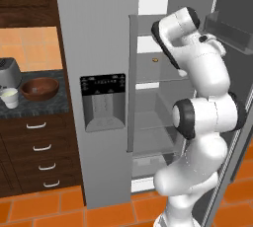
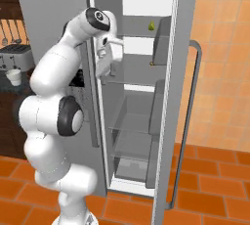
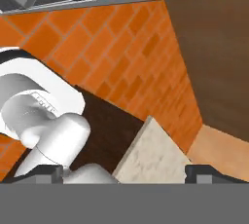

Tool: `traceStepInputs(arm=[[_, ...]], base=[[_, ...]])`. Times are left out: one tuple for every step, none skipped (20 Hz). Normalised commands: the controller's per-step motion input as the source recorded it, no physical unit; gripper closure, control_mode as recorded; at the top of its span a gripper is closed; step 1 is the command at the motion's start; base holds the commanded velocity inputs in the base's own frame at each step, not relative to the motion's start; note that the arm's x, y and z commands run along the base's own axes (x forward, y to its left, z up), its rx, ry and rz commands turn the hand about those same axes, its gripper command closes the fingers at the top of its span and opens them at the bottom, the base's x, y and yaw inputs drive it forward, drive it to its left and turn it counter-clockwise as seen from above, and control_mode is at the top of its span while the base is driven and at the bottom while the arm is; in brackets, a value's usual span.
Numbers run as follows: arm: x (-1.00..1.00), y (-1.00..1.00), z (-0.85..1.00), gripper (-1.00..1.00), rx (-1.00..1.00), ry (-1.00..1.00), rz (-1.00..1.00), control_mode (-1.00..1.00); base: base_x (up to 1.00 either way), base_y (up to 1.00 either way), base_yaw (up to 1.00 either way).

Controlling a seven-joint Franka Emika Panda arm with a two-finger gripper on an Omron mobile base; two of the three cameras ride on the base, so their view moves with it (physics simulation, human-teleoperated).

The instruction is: Grab a lemon wedge from the fridge and one ice cube from the ice bowl, and put them in the glass of lemonade.

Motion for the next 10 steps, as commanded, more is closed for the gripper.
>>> traceStepInputs(arm=[[-0.58,0.59,-1.0,-1.0,0.48,-0.27,0.27,-1.0],[-0.47,0.68,-1.0,-1.0,0.45,-0.25,0.31,-1.0],[-0.38,0.66,-1.0,-1.0,0.43,-0.22,0.32,-1.0],[-0.29,0.62,-0.92,-1.0,0.39,-0.21,0.33,-1.0],[-0.24,0.63,-0.71,-1.0,0.34,-0.18,0.33,-1.0],[-0.32,0.67,-0.35,-1.0,0.22,-0.05,0.32,-1.0],[-0.76,0.22,0.0,-1.0,0.07,0.0,0.31,-1.0],[-0.9,0.04,0.0,-1.0,0.07,0.0,0.3,-1.0],[-0.99,0.0,0.0,-1.0,0.06,-0.06,0.28,-1.0],[-1.0,0.06,0.0,-1.0,0.07,-0.08,0.29,-1.0]], base=[[0.0,0.0,0.0],[0.0,0.0,0.0],[0.0,0.0,0.0],[0.0,0.0,0.0],[0.0,0.0,0.0],[0.0,0.0,0.0],[0.0,0.0,0.0],[0.0,0.0,0.0],[0.0,0.0,0.0],[0.0,0.0,0.0]])
